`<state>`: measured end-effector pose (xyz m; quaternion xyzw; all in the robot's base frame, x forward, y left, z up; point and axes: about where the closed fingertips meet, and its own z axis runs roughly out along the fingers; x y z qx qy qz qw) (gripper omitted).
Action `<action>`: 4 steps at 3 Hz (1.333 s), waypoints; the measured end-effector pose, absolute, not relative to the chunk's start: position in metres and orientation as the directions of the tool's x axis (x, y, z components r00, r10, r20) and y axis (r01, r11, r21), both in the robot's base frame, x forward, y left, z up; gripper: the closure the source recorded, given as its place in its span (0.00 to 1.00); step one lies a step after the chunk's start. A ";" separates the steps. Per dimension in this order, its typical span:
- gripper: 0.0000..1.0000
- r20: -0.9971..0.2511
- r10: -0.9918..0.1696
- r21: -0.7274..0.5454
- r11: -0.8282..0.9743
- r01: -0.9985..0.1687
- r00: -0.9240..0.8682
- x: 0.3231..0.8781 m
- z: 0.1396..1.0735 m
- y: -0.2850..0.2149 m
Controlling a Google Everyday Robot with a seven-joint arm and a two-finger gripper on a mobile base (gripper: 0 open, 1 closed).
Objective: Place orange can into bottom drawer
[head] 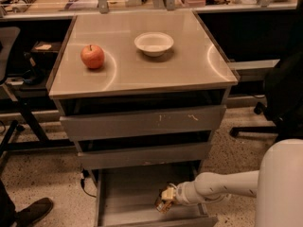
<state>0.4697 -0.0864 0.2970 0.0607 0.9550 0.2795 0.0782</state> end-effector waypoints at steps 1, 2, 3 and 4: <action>1.00 -0.051 0.188 0.613 0.781 0.118 -0.981 0.466 0.260 -0.071; 1.00 0.027 0.214 0.642 0.745 0.181 -0.977 0.477 0.219 -0.060; 1.00 0.076 0.221 0.653 0.726 0.216 -0.972 0.485 0.194 -0.052; 1.00 0.102 0.193 0.660 0.721 0.212 -0.976 0.502 0.174 -0.042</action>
Offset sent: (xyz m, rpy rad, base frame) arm 0.0247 0.0384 -0.1258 0.1982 0.1982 -0.0769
